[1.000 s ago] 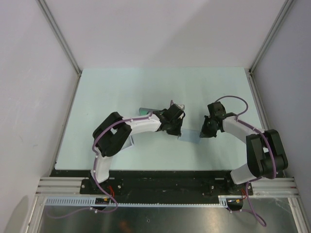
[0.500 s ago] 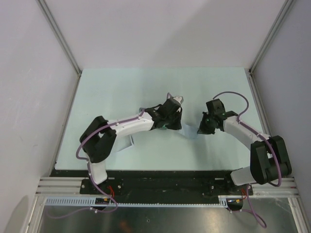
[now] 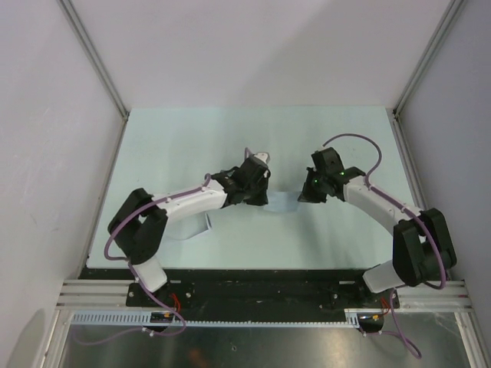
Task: Organize the sunglasses
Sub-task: Place the folded cleaning cloth in the sunglasses case.
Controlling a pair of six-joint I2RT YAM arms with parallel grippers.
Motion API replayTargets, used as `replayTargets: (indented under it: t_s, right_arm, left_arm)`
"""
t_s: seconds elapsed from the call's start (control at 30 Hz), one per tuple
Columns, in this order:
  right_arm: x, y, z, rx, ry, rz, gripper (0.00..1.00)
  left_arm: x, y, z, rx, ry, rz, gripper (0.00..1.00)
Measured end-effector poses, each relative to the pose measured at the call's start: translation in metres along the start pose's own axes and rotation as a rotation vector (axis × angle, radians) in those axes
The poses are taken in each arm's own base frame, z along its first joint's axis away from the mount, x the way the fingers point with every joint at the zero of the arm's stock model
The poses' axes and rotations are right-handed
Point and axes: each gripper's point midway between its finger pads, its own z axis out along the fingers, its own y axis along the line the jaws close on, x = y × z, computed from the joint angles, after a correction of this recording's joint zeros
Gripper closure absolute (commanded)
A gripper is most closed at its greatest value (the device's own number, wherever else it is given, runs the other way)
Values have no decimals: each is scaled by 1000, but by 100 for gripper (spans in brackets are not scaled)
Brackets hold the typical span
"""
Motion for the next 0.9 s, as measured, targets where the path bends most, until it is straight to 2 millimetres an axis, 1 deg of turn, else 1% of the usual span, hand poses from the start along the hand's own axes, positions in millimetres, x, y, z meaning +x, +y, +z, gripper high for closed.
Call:
replayTargets:
  t_s: [0.1,0.27,0.47,0.57,0.8,0.9]
  right_arm:
    - [1,15,6,-13,11,-14,100]
    - [9,35,21,-22,47,-32,100]
    - [13,55,41,-32,73,-41,100]
    - [10,63,48,-41,70,-42,100]
    - [0,79,55,-64,54,-34,100]
    - [-3,84,59,-71,50,-29,100]
  left_arm:
    - [-11,13,-7,-15,-28,-15,100]
    - [-23,29,-16,-31,-61,-30,100]
    - [-22,50,-20,-63,-59,-44,100]
    - [-21,60,-21,-79,-55,-50,100]
    - [-20,78,-24,-107,-53,-60,99]
    - [-23,86,-25,-119,-57,-63,100]
